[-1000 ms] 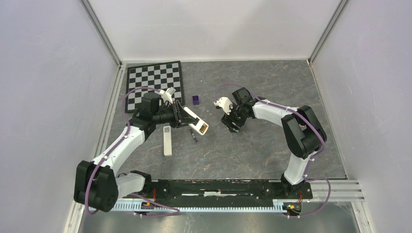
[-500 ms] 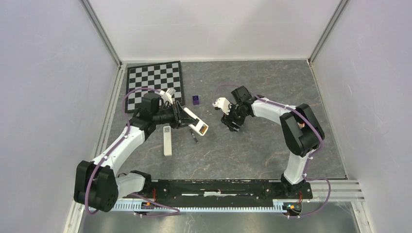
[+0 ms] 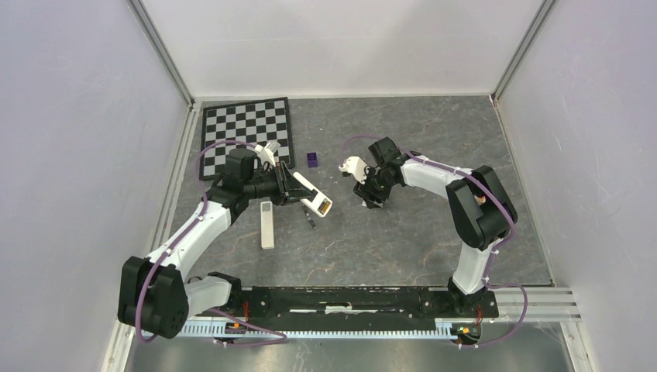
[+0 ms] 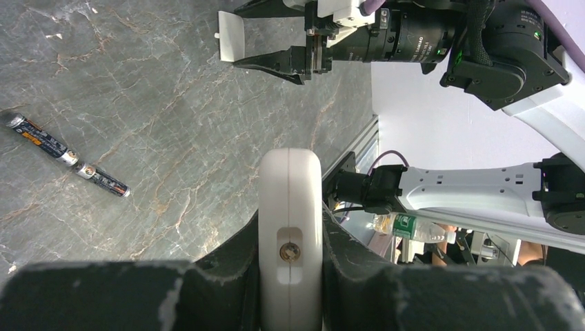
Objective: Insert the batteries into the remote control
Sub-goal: Pick up the battery cover at the center of the board.
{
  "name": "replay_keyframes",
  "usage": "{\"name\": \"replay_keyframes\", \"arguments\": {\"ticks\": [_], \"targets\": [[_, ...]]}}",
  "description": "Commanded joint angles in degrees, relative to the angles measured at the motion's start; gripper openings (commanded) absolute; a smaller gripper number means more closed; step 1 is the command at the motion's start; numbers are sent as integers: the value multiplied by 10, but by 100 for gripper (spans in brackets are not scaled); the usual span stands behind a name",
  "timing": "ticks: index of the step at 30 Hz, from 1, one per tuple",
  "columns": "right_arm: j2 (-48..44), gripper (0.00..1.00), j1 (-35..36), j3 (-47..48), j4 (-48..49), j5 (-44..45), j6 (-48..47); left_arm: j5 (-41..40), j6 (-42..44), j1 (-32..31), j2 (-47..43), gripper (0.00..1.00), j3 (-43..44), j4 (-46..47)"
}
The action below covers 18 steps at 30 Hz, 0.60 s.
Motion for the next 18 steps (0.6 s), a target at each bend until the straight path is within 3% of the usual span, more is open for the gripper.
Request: {"name": "replay_keyframes", "arguments": {"ticks": [1, 9, 18], "targets": [[19, 45, 1, 0, -53, -4, 9, -7, 9, 3, -11, 2, 4, 18], [-21, 49, 10, -2, -43, -40, 23, -103, -52, -10, -19, 2, -67, 149], [-78, 49, 19, -38, -20, -59, 44, -247, -80, -88, 34, 2, -116, 293]]}}
